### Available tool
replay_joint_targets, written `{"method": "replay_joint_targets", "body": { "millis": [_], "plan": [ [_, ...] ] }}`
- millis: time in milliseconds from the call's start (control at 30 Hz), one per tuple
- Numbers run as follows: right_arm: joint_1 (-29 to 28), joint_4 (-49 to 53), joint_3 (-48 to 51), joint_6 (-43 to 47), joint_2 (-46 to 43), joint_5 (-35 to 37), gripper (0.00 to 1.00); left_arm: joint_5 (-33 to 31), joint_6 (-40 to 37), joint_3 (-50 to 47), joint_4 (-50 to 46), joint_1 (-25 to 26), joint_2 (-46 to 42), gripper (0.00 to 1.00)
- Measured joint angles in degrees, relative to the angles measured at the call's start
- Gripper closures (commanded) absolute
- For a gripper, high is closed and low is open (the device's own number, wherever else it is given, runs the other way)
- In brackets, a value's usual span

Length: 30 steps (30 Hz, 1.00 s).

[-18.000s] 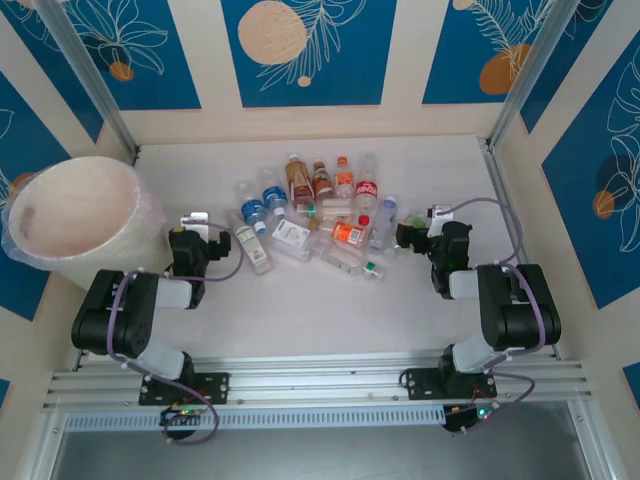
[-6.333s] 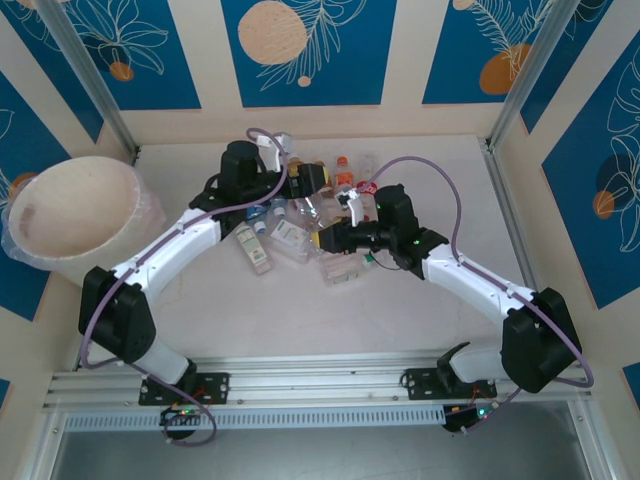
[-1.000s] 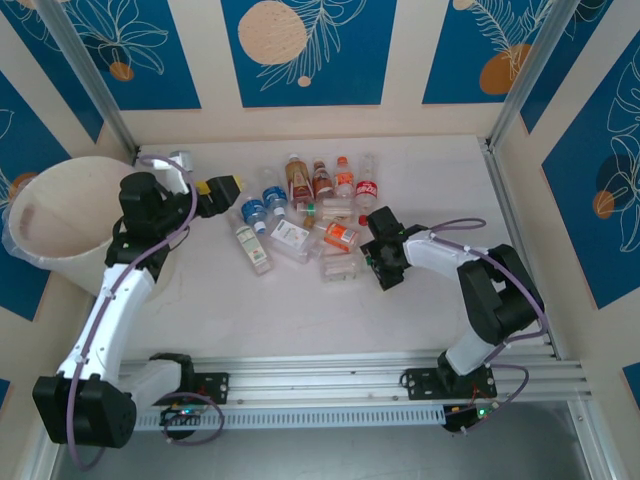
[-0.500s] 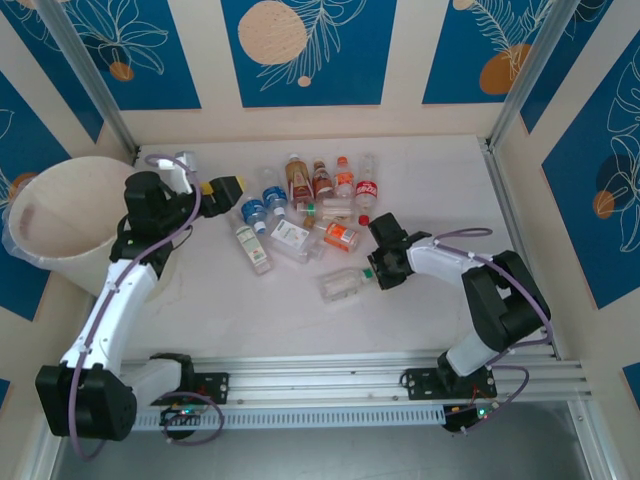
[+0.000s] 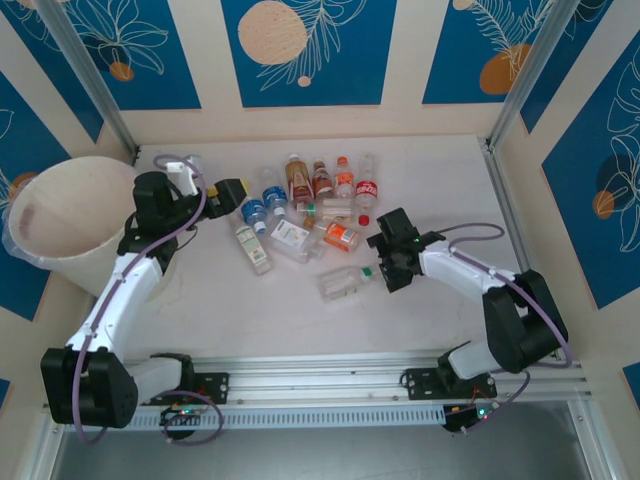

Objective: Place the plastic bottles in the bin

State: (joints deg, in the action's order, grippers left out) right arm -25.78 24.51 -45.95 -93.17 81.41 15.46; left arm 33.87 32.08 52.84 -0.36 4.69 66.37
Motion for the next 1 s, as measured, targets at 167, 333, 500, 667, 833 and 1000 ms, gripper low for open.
{"method": "replay_joint_targets", "body": {
  "millis": [167, 333, 500, 667, 833, 1000],
  "plan": [
    [0.3, -2.3, 1.2, -2.8, 2.2, -2.7, 0.07, 0.0, 0.0, -0.4, 0.2, 0.1, 1.0, 0.00],
    [0.2, -3.9, -1.5, -4.3, 8.8, -5.2, 0.17, -0.1, -0.2, -0.6, 0.0, 0.1, 1.0, 0.00],
    [0.1, -3.0, -1.6, -5.9, 9.3, -5.7, 0.42, -0.7, -0.5, -0.9, -0.1, 0.1, 1.0, 0.00],
    [-0.2, -4.9, -0.7, -6.5, 9.3, -5.8, 0.63, -1.4, -0.5, -0.9, -0.1, 0.9, 1.0, 0.00],
    [-0.4, -7.1, -0.1, -4.9, 8.2, -4.9, 0.80, -3.0, -2.4, -0.5, -1.4, 7.1, 2.7, 0.00],
    [-1.9, -8.7, -0.1, -0.9, 2.0, -0.7, 0.93, -4.1, -6.1, 1.7, -3.4, 14.9, 7.7, 0.00]
  ]
}}
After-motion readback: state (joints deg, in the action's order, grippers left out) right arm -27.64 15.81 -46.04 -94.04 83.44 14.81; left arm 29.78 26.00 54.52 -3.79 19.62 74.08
